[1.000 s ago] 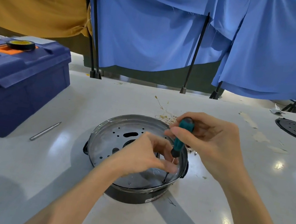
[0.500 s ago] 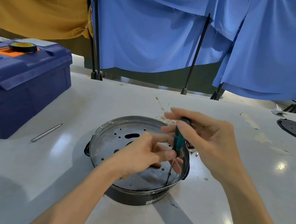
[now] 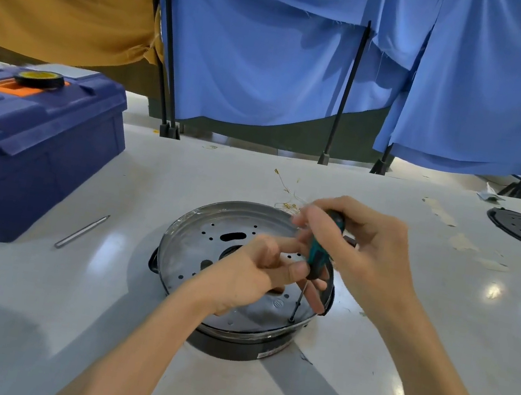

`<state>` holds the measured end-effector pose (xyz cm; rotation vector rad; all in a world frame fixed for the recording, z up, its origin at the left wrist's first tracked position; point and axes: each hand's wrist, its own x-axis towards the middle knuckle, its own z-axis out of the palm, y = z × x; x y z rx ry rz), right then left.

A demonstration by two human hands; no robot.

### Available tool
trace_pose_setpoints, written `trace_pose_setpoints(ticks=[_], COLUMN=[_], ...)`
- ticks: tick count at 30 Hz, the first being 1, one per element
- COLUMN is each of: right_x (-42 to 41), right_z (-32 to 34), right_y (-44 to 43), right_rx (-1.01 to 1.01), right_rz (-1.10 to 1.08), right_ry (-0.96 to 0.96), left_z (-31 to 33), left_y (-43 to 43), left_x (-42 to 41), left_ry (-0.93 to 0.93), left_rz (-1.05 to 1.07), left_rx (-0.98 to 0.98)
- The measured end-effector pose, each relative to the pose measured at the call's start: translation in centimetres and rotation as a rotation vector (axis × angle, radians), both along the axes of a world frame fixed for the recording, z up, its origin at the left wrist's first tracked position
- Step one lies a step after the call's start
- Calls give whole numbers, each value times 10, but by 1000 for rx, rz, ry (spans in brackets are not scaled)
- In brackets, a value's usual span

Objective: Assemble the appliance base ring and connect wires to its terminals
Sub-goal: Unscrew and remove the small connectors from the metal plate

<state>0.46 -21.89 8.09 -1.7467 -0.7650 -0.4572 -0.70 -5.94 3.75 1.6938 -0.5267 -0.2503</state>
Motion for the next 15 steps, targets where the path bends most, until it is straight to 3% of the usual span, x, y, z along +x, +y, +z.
trace_pose_setpoints(ticks=[2,3,9,11,15], right_x=[-1,-1,0,-1,2], right_z=[1,0,-2,-1,3], right_y=[-5,-7,7,9,-2], right_rx=[48,61,20,-12,57], right_rz=[192,189,-208,-234,230], right_ry=[156,158,-23,-32,199], left_z=[-1,0,7,5,6], left_y=[1,2,-7,-12,-5], left_x=[1,2,0,-1,-4], left_ry=[17,26,29,29,83], left_rz=[25,30,29,26,25], left_rx=[-11,-13,-161,-191,-229])
